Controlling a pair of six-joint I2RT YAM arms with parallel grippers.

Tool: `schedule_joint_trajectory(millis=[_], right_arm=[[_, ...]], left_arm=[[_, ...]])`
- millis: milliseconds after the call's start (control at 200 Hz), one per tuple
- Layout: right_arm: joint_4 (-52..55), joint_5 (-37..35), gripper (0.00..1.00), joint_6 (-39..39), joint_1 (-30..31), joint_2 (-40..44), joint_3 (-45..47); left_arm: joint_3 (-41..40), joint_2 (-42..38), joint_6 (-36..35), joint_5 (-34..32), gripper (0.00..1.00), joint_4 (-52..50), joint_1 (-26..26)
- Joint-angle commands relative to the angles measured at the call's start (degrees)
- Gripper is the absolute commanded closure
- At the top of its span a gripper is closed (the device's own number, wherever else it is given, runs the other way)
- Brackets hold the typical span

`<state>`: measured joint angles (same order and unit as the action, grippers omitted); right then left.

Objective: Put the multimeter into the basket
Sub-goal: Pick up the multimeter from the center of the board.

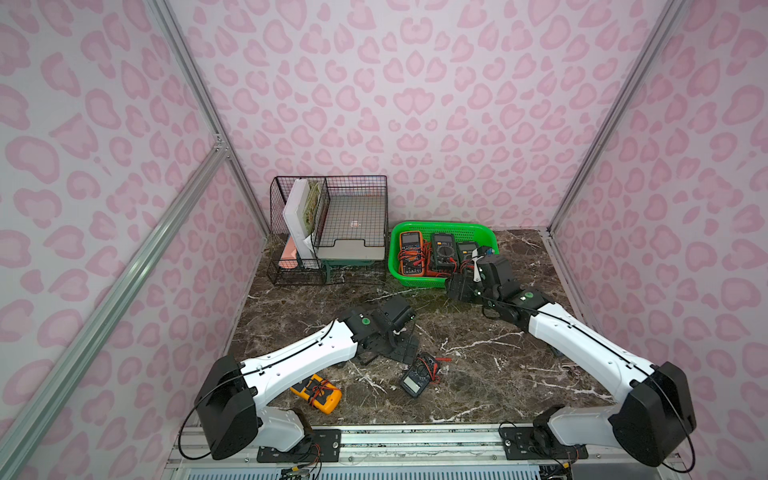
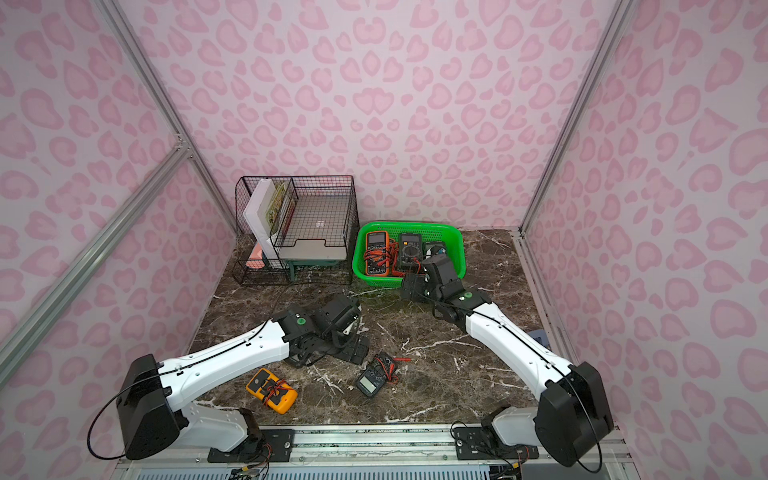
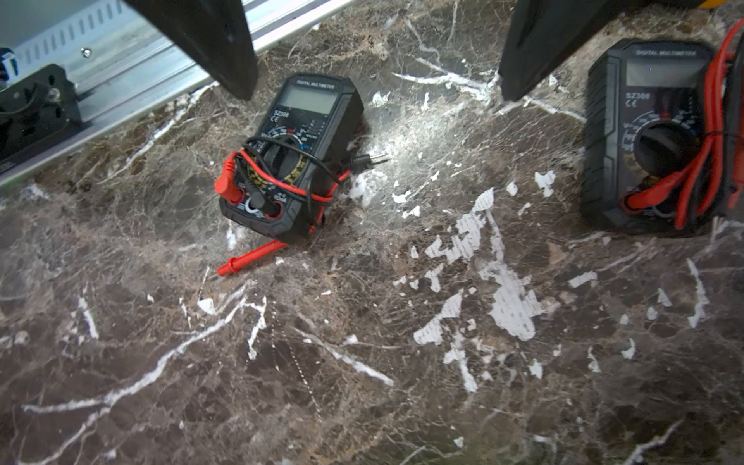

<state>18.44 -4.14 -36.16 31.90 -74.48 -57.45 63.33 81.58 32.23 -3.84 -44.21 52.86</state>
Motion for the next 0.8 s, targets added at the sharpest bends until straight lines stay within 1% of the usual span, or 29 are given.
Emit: schedule_joint_trajectory(millis=[0, 200, 380, 600, 795], right_arm=[[0.45, 1.87, 0.01, -0.21, -0.34, 3.24, 2.96], [1.38, 5.17, 0.01, 0.48, -1.98, 8.42, 8.20], [2.57, 8.36, 0.01, 1.86, -4.02, 11.82, 11.59], [4.45, 11.64, 0.01, 3.72, -6.84, 14.77, 12.87], [5.99, 13.46, 0.01, 4.49, -8.67, 15.77, 13.09]], left_arm=[[1.29, 2.31, -0.59, -2.94, 0.02, 0.72, 2.52], [3.93, 8.09, -0.26, -5.88, 0.01, 0.25, 8.04], [4.70, 12.42, 2.20, -7.87, 0.01, 1.00, 12.33], [4.12, 15.37, 5.59, -9.79, 0.02, 2.78, 15.27], [3.60, 16.83, 7.03, -10.99, 0.02, 3.44, 16.45]])
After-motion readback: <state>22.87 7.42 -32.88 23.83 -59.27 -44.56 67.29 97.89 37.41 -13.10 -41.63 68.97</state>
